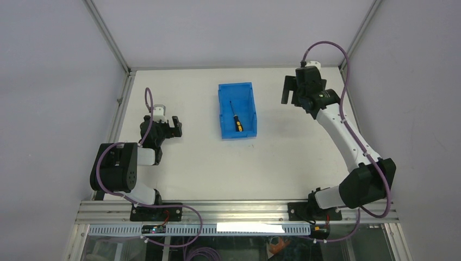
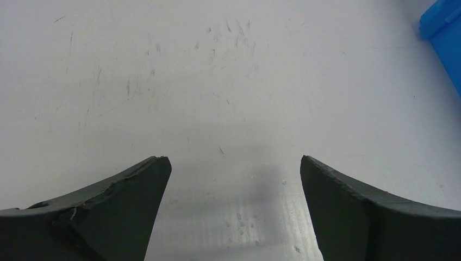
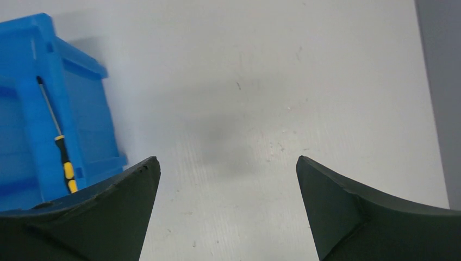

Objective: Put the screwdriver in the bin

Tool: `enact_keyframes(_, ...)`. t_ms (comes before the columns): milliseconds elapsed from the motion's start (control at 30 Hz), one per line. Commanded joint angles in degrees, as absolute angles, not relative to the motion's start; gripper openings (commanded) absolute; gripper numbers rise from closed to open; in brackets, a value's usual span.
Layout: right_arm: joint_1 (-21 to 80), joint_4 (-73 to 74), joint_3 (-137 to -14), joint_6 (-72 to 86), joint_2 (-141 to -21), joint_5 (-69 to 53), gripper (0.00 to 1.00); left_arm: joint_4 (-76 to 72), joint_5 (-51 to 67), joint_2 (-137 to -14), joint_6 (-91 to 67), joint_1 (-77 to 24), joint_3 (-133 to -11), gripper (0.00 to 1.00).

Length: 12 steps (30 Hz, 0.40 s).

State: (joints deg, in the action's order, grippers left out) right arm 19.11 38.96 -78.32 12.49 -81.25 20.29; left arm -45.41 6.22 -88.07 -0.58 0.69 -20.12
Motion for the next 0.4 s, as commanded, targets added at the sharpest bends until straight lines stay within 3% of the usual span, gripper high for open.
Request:
enact_keyframes(0, 16.99, 41.48, -76.14, 12.09, -77.25, 22.63, 0.99, -47.53, 7.04, -86.37, -1.14, 0.18, -21.21, 0.99)
enact_keyframes(367, 9.67, 37.16, -69.42, 14.88, -72.77, 14.72, 0.99, -47.55, 7.01, -86.37, -1.14, 0.18, -21.18, 0.99)
